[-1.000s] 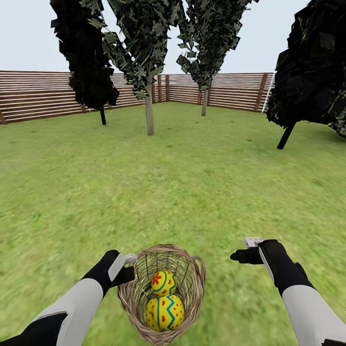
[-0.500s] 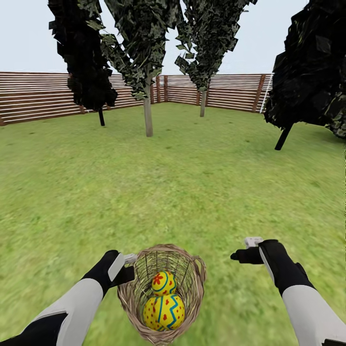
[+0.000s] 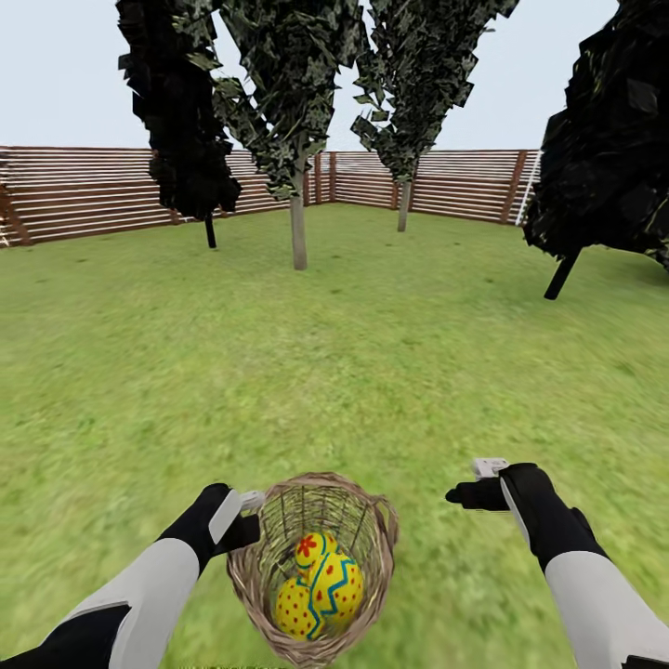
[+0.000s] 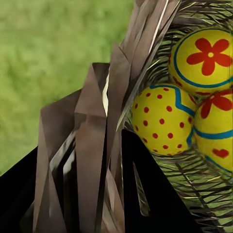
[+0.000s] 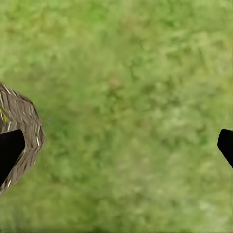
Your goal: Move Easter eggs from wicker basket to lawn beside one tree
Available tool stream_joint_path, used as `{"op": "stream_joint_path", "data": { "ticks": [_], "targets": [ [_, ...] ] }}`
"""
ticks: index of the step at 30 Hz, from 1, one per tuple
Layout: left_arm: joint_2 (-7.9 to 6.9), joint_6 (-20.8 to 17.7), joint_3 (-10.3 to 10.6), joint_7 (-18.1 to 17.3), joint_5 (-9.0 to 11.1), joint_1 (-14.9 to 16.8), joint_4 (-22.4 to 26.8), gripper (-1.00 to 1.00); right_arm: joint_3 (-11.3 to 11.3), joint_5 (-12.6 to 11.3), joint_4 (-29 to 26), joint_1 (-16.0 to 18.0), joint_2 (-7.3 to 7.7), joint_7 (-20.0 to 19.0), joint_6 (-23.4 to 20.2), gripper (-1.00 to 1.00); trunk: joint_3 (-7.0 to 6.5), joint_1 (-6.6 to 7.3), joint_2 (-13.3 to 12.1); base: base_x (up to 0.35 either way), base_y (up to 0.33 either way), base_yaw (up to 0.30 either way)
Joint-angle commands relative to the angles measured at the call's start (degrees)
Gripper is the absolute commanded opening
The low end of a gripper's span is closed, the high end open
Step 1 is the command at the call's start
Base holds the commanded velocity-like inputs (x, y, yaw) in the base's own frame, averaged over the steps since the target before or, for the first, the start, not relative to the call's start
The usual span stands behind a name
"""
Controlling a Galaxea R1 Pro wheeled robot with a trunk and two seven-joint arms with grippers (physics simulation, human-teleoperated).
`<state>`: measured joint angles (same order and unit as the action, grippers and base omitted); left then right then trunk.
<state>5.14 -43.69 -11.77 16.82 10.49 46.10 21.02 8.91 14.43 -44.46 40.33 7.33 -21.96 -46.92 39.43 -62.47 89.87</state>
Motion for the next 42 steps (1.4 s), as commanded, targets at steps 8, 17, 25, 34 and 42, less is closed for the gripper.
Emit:
{"op": "stream_joint_path", "data": {
  "ticks": [8,17,25,34,42],
  "targets": [
    [0.06,0.0,-0.3,0.5,1.3,0.0,0.1,-1.0,0.1,0.6,0.0,0.0,-0.04,-0.5,0.6,1.0,-1.39,1.77,-3.2,0.0,0.0,0.298],
    [0.05,0.0,-0.3,0.5,1.4,0.0,0.1,-1.0,0.1,0.6,0.0,0.0,0.01,-0.5,0.6,1.0,-3.0,3.74,-6.8,0.0,0.0,0.265],
    [0.03,0.0,-0.4,0.4,1.4,0.0,0.1,-1.0,0.1,0.6,1.2,0.0,0.05,-0.6,1.0,1.0,-3.18,3.96,-7.2,0.016,0.0,0.005],
    [-0.05,0.0,-0.4,0.4,1.5,0.0,0.1,-1.0,0.1,0.6,1.2,0.0,-0.04,-0.6,1.1,1.0,-3.18,3.96,-7.2,0.312,0.0,0.0],
    [-0.07,0.0,-0.4,0.4,1.5,0.0,0.1,-1.0,0.1,0.5,1.2,0.0,-0.04,-0.6,1.1,1.0,-3.18,3.96,-7.2,0.328,0.0,0.0]
  ]
}}
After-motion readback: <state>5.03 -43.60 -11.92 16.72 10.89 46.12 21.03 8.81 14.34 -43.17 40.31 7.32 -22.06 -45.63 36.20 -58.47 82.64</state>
